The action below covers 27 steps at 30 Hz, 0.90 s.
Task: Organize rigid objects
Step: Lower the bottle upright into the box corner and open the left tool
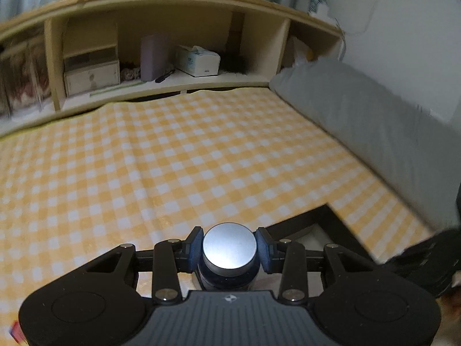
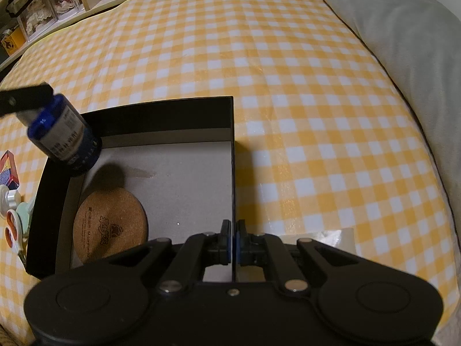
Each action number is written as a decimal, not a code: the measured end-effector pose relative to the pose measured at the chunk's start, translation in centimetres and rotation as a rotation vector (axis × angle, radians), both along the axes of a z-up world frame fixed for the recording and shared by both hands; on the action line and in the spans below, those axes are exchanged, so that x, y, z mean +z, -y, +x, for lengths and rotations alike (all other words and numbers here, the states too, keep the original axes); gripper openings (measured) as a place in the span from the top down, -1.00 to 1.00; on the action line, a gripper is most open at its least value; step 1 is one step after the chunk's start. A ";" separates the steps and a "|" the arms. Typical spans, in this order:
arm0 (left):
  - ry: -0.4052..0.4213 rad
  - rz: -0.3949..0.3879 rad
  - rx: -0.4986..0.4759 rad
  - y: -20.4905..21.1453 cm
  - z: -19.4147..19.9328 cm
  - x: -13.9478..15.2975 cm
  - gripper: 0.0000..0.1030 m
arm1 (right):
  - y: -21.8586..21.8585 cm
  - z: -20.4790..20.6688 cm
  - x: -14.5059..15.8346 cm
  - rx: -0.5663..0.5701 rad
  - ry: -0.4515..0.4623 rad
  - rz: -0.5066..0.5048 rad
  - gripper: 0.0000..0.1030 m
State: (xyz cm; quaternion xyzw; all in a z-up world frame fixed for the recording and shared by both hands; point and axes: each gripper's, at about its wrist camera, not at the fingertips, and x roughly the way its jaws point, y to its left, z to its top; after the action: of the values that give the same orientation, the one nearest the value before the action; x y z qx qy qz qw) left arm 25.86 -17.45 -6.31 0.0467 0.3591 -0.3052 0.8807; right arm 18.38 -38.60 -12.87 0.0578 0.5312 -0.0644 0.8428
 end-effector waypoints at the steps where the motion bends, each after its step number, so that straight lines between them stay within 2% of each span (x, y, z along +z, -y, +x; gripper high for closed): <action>1: 0.016 0.021 -0.005 0.2 -0.1 -0.2 0.21 | 0.0 0.0 0.0 0.000 0.000 -0.001 0.93; 5: 0.064 0.076 -0.040 1.0 -0.6 -1.5 0.21 | 0.0 -0.1 0.1 0.006 -0.005 -0.007 0.92; 10: 0.069 0.120 -0.059 1.3 -0.7 -3.0 0.20 | -0.1 -0.1 0.1 0.006 -0.005 -0.006 0.92; 20: 0.081 0.114 -0.060 1.1 -0.7 -3.2 0.18 | -0.3 0.0 0.1 0.008 -0.007 -0.009 0.92; 21: 0.084 0.110 -0.060 1.0 -0.7 -3.2 0.14 | -0.3 0.0 0.1 0.008 -0.007 -0.008 0.92; 23: 0.079 0.093 -0.054 0.9 -0.7 -2.9 -0.18 | -0.3 0.0 0.1 0.008 -0.007 -0.009 0.93; 27: 0.071 0.035 -0.050 0.6 -1.0 -1.8 -0.51 | -0.4 0.0 0.1 0.009 -0.007 -0.010 0.93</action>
State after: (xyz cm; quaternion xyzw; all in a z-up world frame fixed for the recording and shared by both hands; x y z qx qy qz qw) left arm 24.91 -18.09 -8.07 0.0819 0.3316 -0.3191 0.8841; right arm 18.36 -38.24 -12.79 0.0509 0.5339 -0.0635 0.8416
